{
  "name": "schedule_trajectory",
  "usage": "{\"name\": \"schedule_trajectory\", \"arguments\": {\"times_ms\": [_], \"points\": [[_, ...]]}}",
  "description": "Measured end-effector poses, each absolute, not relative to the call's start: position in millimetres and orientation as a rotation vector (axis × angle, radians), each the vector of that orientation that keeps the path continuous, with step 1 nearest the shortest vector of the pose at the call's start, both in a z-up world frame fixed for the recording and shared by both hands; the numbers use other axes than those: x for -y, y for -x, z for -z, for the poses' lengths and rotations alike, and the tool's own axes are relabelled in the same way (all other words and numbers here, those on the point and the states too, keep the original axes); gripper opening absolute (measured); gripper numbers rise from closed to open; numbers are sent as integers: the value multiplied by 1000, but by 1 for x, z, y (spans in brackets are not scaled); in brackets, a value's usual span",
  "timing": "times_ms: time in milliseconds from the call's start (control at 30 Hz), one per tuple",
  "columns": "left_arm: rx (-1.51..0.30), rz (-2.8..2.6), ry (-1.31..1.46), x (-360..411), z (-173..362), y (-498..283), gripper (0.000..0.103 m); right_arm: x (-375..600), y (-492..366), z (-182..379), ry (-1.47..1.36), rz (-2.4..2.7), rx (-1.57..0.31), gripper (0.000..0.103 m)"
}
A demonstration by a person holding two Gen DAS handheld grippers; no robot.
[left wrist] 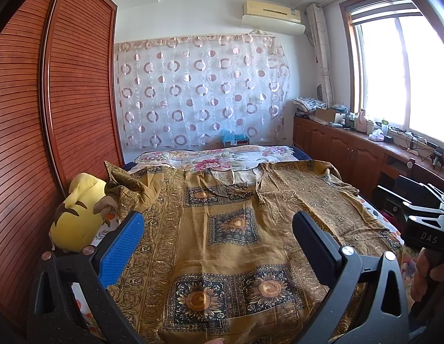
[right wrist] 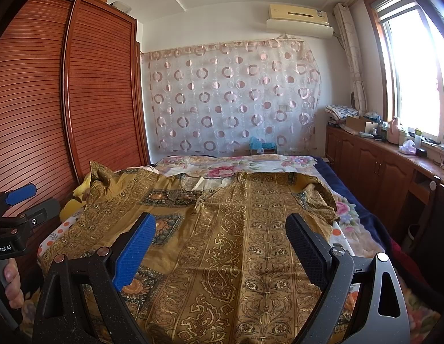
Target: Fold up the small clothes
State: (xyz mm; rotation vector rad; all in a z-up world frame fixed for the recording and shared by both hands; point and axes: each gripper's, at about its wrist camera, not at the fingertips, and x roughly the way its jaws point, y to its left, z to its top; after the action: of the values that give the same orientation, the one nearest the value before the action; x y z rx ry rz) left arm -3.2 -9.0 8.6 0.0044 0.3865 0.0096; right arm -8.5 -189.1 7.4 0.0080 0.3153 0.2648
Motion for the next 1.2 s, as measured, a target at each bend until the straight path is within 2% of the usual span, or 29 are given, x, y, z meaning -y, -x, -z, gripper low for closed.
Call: {"name": "schedule_trajectory", "arguments": {"times_ms": [233,433,567,733,967,1200], "points": [[-388,-9,-4,9,-8,3,103,189,8,-7,-11,-268,-316,93],[-428,-29,11,2,-30,1,103,184,-4,2,-16,-323,-346,93],[-453,-18,34,-9,-27,-7,103,176,-18,10,-8,-379,-370,96],[-509,-33,54,-38,-15,-31,103,172,-36,14,-1,-427,-365,98],[-499,-85,36,-80,5,-45,103,151,-76,22,66,-489,-349,99],[-522,-117,8,-127,7,-76,103,135,-118,37,57,-582,-418,100]]}}
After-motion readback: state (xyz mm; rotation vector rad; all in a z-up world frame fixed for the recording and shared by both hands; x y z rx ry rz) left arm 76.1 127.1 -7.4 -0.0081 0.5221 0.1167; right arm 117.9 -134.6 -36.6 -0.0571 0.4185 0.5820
